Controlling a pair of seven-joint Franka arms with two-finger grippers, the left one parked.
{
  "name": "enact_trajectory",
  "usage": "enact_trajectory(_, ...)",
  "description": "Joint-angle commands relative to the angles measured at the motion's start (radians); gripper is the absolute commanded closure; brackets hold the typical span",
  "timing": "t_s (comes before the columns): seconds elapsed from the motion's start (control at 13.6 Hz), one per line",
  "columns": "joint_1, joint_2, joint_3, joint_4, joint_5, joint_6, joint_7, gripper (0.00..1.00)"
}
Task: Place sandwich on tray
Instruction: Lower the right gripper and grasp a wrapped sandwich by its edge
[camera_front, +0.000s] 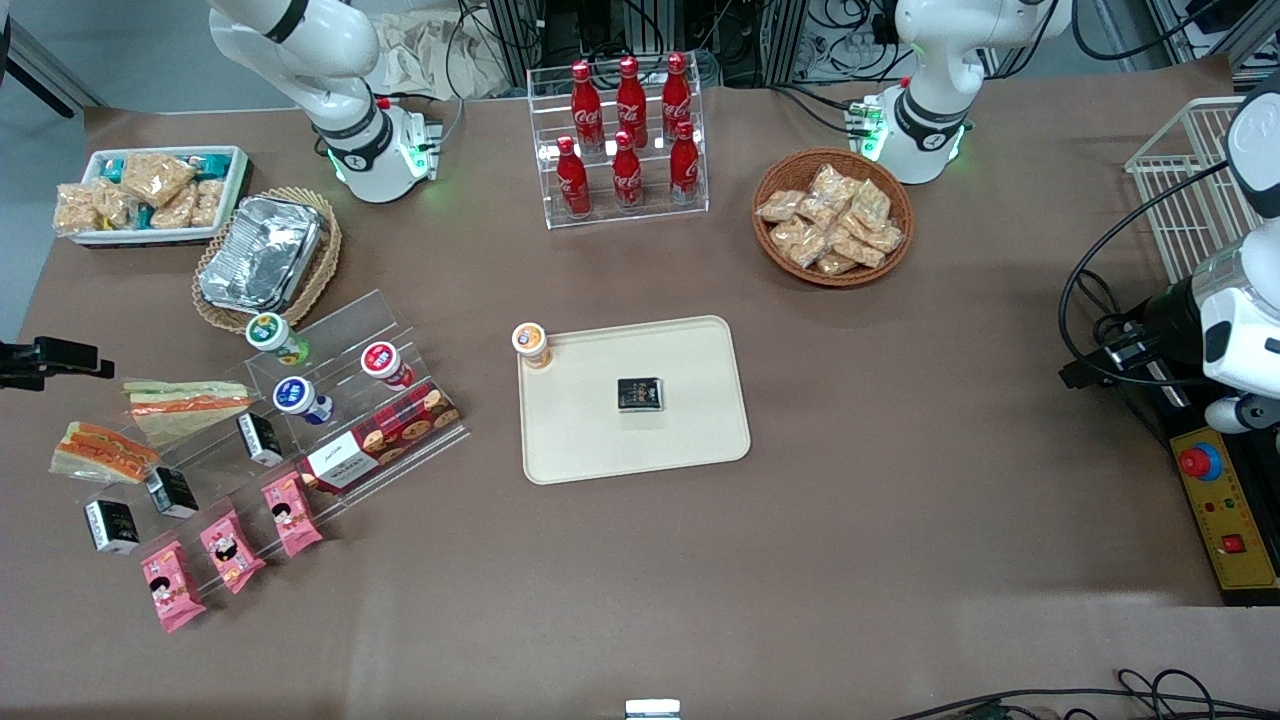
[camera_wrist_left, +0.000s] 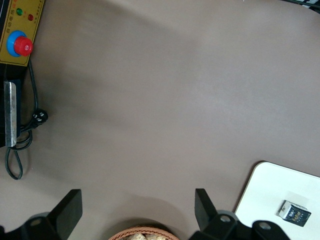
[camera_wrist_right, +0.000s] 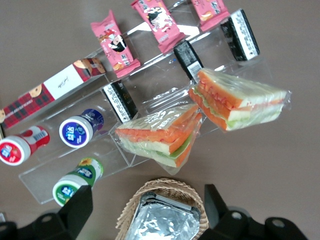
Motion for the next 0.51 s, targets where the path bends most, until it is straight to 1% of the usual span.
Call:
enact_trajectory(0.0, 0.006, -0.004, 0.006, 0.012, -0.014, 0.014, 0.129, 0.01)
enact_trajectory(0.07, 0.007, 0.007, 0.007, 0.012, -0.035, 0.019, 0.143, 0.01)
enact_trajectory(0.22, -0.013, 0.027, -0.002, 0.012, -0.031, 0.03, 0.207, 0.01)
enact_trajectory(0.29, -0.051, 0.031, -0.025, 0.012, -0.002, 0.063, 0.293, 0.01)
enact_trajectory(0.37, -0.059, 0.039, -0.029, 0.0, 0.015, 0.097, 0.397, 0.01)
enact_trajectory(0.44, -0.053, 0.057, -0.031, 0.004, 0.006, 0.1, 0.485, 0.01)
